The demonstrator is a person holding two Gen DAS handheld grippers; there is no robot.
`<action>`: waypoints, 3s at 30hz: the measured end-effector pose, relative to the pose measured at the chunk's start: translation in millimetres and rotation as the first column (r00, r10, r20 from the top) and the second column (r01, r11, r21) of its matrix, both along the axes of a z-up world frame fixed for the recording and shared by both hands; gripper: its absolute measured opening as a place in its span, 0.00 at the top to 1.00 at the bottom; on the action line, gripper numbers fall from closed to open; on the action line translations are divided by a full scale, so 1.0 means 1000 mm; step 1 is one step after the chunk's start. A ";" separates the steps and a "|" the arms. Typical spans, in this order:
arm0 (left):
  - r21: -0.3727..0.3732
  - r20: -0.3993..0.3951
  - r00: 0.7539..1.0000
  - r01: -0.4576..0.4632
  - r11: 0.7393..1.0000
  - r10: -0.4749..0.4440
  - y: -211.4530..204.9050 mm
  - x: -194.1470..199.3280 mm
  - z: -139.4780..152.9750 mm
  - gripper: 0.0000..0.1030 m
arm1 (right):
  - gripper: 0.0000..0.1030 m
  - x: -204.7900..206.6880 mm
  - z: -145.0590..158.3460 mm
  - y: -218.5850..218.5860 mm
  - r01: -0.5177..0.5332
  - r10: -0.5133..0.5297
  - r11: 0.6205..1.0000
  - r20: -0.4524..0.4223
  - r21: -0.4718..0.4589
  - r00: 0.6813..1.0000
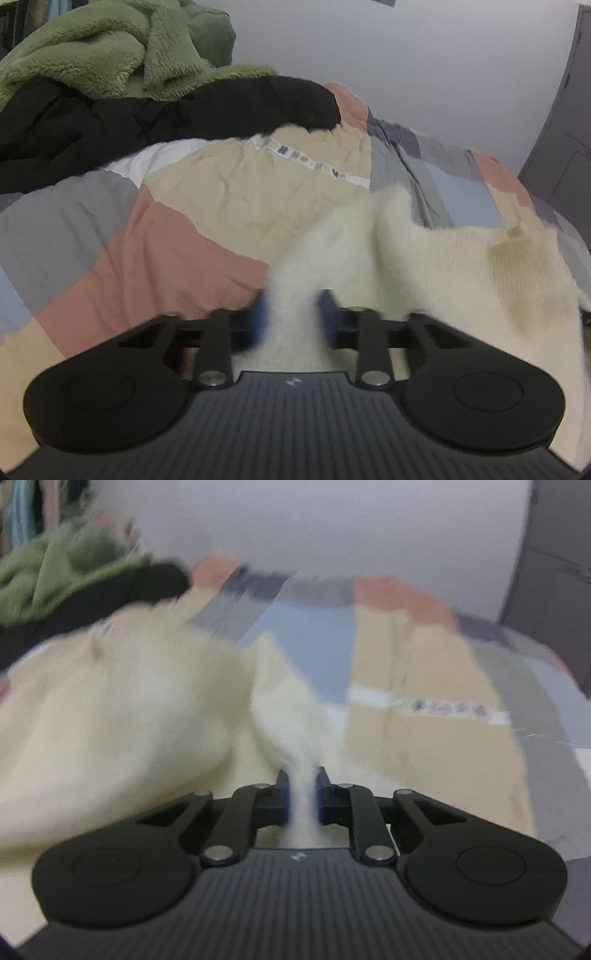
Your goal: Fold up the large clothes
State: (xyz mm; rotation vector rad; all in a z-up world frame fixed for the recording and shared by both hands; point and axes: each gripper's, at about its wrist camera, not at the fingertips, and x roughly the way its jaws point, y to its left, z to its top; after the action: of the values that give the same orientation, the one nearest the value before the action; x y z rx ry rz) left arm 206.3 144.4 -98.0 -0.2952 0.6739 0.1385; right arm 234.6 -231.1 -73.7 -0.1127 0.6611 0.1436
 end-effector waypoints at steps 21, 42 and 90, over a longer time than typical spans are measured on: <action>-0.162 0.036 0.992 -0.117 0.980 0.125 0.043 0.017 -0.009 0.89 | 0.88 0.054 -0.026 -0.068 0.255 -0.248 0.952 -0.058 0.169 0.967; -0.015 0.200 0.979 -0.046 0.999 0.048 0.005 -0.037 0.052 0.41 | 0.38 -0.002 0.016 -0.056 0.189 -0.206 0.930 0.024 0.314 0.978; 0.036 0.036 0.986 0.163 0.986 -0.164 -0.057 -0.035 0.015 0.15 | 0.86 0.075 -0.030 0.075 -0.086 0.091 0.986 -0.030 0.142 0.995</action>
State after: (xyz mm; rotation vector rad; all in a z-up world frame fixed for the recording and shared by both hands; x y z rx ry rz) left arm 171.7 87.5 -83.1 -0.2093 0.6535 -0.0131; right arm 310.0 -155.8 -103.4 -0.0042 0.6811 0.2781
